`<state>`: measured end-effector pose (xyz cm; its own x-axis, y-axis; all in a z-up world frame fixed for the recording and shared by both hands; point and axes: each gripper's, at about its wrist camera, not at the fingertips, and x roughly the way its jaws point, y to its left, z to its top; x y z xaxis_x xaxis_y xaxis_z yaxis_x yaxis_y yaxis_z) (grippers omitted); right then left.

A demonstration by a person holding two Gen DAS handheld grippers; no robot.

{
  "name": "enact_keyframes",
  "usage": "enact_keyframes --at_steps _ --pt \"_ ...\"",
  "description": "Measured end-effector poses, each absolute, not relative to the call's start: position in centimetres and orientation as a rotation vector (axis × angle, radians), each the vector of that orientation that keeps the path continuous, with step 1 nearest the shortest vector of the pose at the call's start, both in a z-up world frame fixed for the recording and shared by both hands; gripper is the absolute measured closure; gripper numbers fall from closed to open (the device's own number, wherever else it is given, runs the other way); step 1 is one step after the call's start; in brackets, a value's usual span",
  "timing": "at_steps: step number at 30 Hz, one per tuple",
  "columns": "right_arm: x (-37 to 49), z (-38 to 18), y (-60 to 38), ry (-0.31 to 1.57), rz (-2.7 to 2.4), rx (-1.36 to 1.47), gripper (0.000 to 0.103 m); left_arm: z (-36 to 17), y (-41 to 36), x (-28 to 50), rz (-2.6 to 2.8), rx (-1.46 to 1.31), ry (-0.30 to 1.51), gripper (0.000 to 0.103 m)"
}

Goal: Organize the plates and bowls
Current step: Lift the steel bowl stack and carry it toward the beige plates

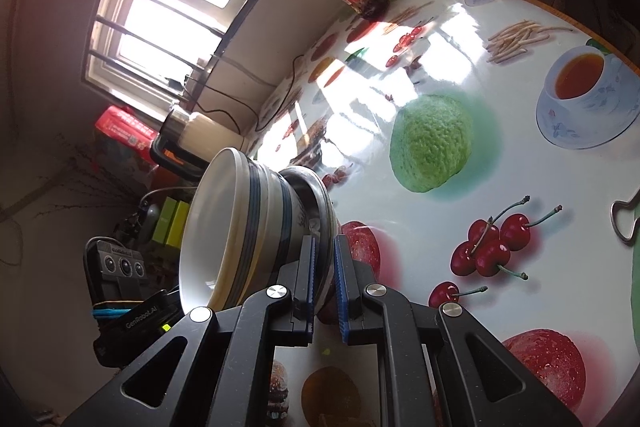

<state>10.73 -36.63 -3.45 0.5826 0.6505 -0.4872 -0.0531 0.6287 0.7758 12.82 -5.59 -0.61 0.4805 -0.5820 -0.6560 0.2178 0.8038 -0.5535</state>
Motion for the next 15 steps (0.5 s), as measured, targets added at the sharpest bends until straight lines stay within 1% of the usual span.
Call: enact_keyframes --at_steps 15 --pt "11.1 -1.2 -35.0 0.847 0.503 0.756 0.093 1.6 -4.3 11.9 -0.477 -0.434 0.909 0.094"
